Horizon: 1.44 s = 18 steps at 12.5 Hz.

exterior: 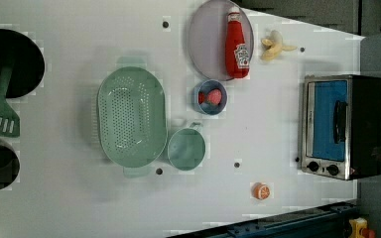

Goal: Flap open oven.

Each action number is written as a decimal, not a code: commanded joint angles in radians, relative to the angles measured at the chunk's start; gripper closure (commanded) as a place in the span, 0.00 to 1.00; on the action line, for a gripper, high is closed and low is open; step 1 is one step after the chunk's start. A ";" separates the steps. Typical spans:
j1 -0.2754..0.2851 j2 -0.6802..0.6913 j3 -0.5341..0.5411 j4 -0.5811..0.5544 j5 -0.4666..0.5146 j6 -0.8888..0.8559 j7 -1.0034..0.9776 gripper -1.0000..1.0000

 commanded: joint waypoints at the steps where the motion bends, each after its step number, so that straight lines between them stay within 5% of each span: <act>1: -0.021 -0.019 -0.045 -0.037 -0.041 0.055 -0.294 0.83; 5: -0.039 -0.018 -0.126 -0.123 -0.095 0.179 -0.574 0.83; 9: -0.047 0.013 -0.226 -0.204 -0.103 0.351 -0.640 0.83; 18: -0.053 0.257 -0.376 -0.222 -0.103 0.669 -0.953 0.83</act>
